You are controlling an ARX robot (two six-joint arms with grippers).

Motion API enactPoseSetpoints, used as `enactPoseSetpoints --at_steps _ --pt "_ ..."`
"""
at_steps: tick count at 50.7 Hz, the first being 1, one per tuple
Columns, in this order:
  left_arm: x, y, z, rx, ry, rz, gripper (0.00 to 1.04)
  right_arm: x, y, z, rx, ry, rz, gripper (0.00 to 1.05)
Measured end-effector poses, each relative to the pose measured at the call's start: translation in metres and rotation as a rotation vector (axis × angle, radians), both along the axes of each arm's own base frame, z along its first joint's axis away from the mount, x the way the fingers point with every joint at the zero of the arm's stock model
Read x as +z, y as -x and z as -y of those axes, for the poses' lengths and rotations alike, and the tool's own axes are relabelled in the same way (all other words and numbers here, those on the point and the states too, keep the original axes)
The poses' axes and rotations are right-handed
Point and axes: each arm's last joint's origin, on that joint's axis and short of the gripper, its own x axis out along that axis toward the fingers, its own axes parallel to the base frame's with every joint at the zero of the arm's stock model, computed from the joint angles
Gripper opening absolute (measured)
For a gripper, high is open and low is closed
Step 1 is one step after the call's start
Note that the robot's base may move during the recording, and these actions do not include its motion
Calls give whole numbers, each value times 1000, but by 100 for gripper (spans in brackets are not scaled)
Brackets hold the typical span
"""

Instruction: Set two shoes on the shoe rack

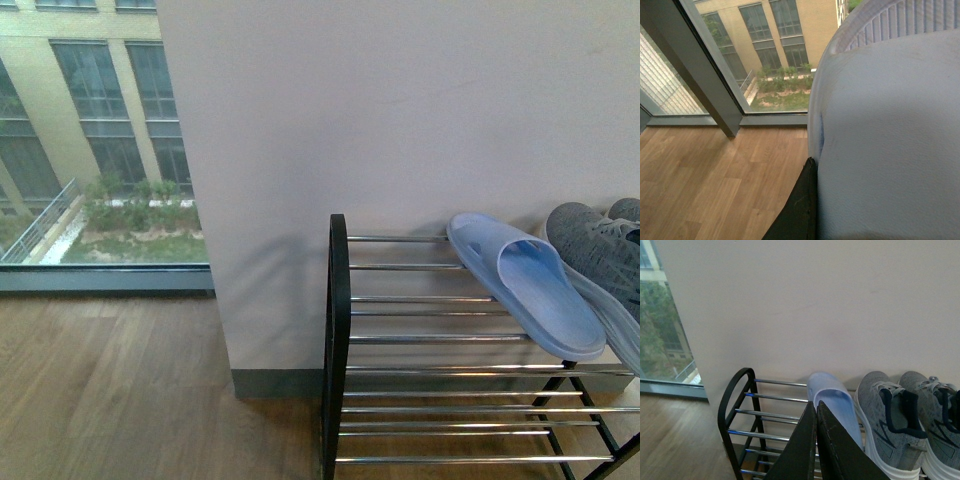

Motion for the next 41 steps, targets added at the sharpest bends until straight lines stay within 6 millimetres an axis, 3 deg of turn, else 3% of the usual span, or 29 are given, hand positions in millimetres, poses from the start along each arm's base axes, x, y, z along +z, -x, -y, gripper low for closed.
enactPoseSetpoints --at_steps 41 --pt "0 0 0 0 0 0 2 -3 20 0 0 0 -4 2"
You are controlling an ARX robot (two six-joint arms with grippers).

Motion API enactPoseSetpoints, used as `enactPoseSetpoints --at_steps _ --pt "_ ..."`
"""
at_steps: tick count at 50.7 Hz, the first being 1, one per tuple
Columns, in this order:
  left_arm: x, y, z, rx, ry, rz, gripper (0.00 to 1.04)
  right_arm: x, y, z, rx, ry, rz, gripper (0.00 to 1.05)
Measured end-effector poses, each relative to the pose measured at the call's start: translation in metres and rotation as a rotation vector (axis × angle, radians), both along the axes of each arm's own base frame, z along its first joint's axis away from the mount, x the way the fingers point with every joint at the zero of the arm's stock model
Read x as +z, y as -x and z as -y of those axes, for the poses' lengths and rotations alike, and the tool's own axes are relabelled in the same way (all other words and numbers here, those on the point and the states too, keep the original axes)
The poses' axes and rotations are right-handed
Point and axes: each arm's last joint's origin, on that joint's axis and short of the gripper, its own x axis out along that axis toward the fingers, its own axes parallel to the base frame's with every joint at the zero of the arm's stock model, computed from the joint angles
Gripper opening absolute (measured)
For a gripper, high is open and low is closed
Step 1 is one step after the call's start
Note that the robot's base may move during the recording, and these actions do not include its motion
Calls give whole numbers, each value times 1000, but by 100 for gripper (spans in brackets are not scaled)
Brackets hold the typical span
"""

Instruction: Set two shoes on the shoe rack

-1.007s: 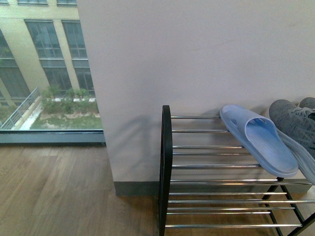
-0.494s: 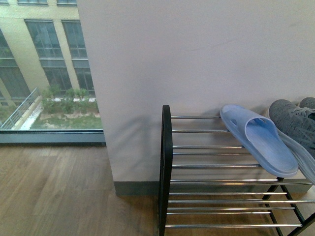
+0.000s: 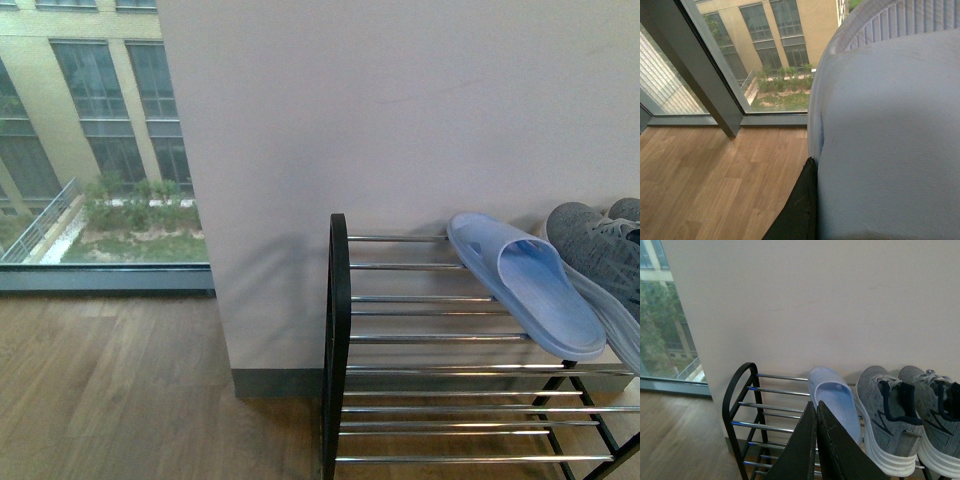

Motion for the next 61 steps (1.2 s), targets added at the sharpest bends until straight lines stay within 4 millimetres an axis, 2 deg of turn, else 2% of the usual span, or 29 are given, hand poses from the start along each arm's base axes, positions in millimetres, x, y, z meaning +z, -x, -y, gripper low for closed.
enactPoseSetpoints --at_steps 5,10,16,32,35,40,42,46,52,56,61 --pt "0 0 0 0 0 0 2 0 0 0 0 0 0 5" --pt "0 0 0 0 0 0 2 0 0 0 0 0 0 22" --pt "0 0 0 0 0 0 2 0 0 0 0 0 0 49" --pt "0 0 0 2 0 0 2 0 0 0 3 0 2 92" --pt "0 0 0 21 -15 -2 2 0 0 0 3 0 2 97" --pt "-1 -3 8 141 -64 -34 2 0 0 0 -4 0 1 95" --pt "3 -8 13 152 -59 -38 2 0 0 0 -3 0 1 95" --pt "19 -34 40 75 34 -71 2 0 0 0 -2 0 0 95" --pt "29 -71 72 12 150 -105 2 0 0 0 -2 0 0 95" --pt "29 -94 91 -28 204 -157 2 0 0 0 -1 0 0 95" --pt "14 -132 119 -42 282 -285 2 0 0 0 -1 0 0 95"
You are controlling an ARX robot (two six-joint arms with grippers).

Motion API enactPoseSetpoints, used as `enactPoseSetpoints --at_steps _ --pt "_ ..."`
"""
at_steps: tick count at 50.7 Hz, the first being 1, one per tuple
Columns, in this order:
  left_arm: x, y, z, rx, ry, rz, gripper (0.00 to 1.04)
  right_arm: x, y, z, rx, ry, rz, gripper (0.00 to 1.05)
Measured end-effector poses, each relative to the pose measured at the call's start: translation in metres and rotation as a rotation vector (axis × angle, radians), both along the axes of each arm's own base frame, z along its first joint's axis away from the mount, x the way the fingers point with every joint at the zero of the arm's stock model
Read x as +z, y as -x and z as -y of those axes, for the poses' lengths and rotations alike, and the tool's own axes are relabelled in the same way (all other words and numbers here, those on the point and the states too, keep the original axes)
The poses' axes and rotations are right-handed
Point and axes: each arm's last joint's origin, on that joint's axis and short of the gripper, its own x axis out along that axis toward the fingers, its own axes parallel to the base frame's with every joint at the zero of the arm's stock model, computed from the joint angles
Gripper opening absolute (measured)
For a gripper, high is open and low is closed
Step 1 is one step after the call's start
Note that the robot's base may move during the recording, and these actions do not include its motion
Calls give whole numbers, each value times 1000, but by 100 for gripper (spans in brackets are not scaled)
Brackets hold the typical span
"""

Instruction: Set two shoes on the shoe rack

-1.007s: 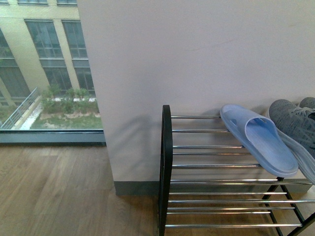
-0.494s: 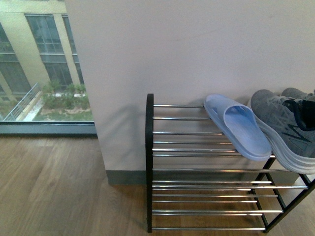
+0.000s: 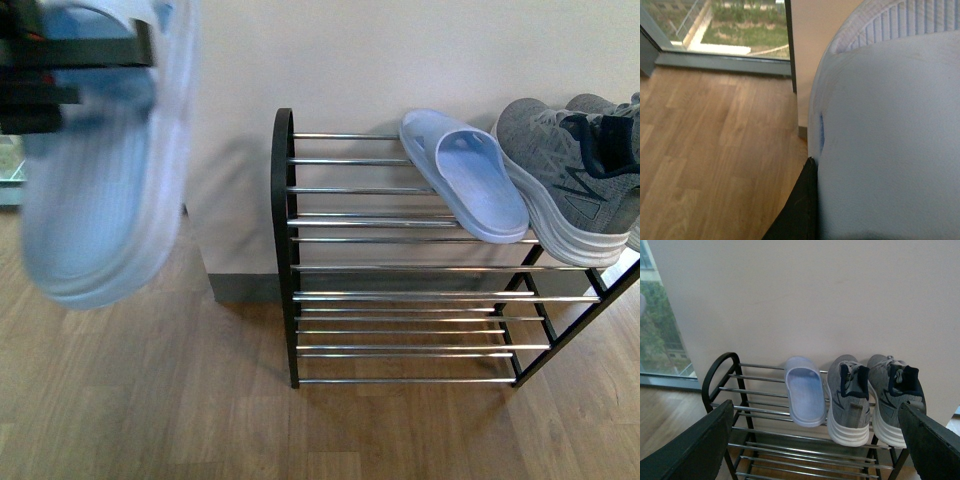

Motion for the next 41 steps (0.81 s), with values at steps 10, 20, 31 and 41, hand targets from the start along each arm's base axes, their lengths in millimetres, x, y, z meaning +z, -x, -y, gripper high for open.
enactPoseSetpoints --at_steps 10,20,31,41 --pt "-18 -49 40 -33 39 -88 2 0 0 0 0 0 0 95" --pt "-37 -92 75 -89 35 -167 2 0 0 0 0 0 0 95" --pt "-50 -117 103 -159 -25 -177 2 0 0 0 0 0 0 95" --pt "-70 -142 126 -207 -74 -191 2 0 0 0 0 0 0 95"
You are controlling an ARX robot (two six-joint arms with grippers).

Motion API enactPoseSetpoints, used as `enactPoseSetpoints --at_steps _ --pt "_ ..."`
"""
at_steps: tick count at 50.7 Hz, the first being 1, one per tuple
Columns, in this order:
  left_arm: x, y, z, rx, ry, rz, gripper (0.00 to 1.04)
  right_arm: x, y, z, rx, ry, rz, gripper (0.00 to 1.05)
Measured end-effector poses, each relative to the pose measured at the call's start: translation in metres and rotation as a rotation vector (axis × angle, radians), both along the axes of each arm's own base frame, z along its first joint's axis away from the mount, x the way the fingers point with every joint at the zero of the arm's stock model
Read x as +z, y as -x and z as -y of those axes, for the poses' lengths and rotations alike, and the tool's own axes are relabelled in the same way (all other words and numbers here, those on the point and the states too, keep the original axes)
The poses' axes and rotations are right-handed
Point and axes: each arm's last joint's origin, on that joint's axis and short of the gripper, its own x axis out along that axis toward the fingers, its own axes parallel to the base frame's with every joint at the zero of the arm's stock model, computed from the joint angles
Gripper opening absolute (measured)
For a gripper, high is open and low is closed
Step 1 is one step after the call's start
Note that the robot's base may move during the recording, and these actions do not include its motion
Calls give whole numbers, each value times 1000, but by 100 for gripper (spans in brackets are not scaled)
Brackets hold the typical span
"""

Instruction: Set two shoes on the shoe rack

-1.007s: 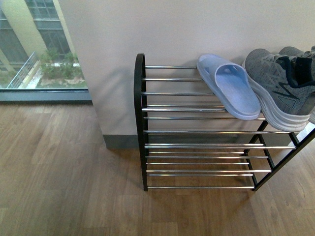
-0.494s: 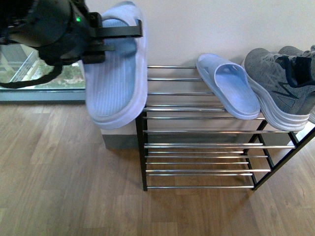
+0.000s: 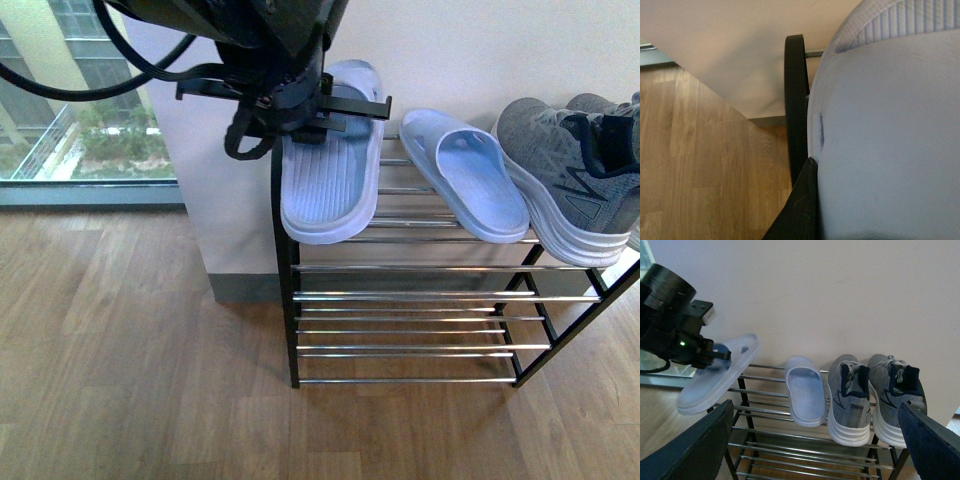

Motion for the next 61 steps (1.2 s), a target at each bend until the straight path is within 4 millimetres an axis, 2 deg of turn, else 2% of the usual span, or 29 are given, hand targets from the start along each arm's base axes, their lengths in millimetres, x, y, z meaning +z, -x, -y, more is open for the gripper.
enactPoseSetpoints --at_steps 18,26,38,44,48,55,61 --pt "-38 -34 43 -90 -69 -15 2 0 0 0 1 0 0 95" --pt "-55 -43 44 -63 -133 -3 2 0 0 0 2 0 0 95" --pt "-57 -60 43 -65 -150 42 2 0 0 0 2 0 0 95" --pt "-64 -64 43 -62 -169 39 2 0 0 0 2 0 0 95" --pt "-68 -64 43 -86 -134 12 14 0 0 0 2 0 0 95" --pt "-67 -61 44 -97 -12 -11 44 0 0 0 2 0 0 95" --pt "-61 -54 41 -112 40 -26 60 0 0 0 2 0 0 95"
